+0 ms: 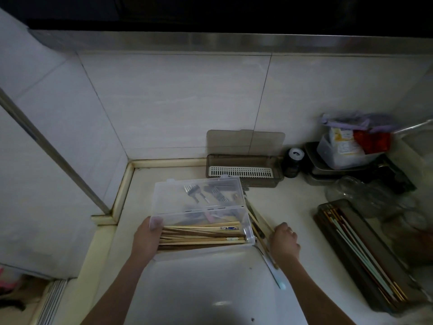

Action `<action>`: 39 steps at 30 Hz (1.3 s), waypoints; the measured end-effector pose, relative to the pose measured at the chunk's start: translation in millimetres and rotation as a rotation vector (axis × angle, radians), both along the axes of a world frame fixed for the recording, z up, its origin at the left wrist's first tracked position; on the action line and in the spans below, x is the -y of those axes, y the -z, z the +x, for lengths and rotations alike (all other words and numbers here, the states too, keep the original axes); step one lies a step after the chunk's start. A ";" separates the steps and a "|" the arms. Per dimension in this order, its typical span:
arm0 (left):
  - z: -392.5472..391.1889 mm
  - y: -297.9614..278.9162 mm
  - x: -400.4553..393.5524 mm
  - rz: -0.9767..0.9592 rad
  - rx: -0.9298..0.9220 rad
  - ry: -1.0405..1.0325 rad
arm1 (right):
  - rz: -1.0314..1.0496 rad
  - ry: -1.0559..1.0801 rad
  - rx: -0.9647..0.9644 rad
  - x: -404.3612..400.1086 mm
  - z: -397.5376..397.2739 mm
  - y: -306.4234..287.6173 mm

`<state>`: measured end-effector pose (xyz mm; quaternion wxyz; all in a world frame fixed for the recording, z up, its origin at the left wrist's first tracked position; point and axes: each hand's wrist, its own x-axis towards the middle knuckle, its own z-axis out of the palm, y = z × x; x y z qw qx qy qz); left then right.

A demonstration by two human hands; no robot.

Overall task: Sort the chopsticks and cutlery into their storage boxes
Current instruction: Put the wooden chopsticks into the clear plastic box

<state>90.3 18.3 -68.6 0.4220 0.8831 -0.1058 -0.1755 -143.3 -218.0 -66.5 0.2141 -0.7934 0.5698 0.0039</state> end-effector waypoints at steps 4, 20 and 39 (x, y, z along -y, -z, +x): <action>0.5 -1.5 2.0 0.029 -0.020 -0.002 | -0.040 0.179 0.343 -7.3 -3.6 -12.1; 0.3 -6.9 4.3 0.091 -0.074 0.028 | 0.036 -0.739 0.285 -86.7 85.8 -74.7; -9.9 -12.4 0.2 -0.080 -0.121 -0.085 | 0.047 -0.056 -0.023 2.7 -2.9 10.0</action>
